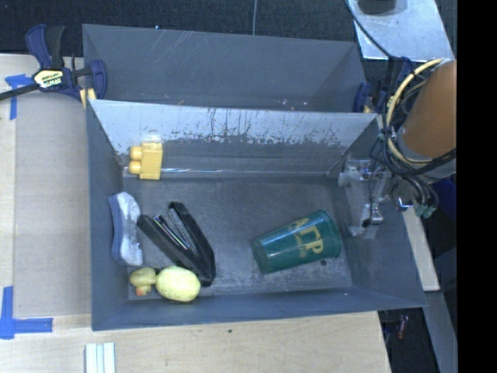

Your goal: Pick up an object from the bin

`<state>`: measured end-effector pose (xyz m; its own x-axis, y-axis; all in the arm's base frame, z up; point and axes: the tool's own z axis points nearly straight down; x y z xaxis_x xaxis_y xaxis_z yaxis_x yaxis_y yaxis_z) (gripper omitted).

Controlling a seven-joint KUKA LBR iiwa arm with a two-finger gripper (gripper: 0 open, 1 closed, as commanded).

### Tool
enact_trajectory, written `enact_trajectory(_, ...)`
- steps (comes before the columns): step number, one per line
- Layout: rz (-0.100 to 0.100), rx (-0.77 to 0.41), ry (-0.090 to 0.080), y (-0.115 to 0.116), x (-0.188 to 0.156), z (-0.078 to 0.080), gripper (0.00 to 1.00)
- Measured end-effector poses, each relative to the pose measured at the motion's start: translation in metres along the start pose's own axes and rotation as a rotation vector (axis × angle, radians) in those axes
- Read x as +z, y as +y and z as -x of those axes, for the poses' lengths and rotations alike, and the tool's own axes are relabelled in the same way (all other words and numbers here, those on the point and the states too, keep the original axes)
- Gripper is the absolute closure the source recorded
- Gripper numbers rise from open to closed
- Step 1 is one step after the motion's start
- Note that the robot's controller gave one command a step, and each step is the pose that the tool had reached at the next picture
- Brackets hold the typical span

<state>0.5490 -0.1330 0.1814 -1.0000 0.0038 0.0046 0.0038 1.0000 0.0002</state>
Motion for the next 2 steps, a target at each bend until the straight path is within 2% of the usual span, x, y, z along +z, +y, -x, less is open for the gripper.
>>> enact_trajectory(1, -0.002, -0.003, -0.009, 0.001, -0.005, 0.002, 0.00)
enact_trajectory(2, -0.003, -0.166, -0.011, 0.041, 0.054, 0.002, 0.00)
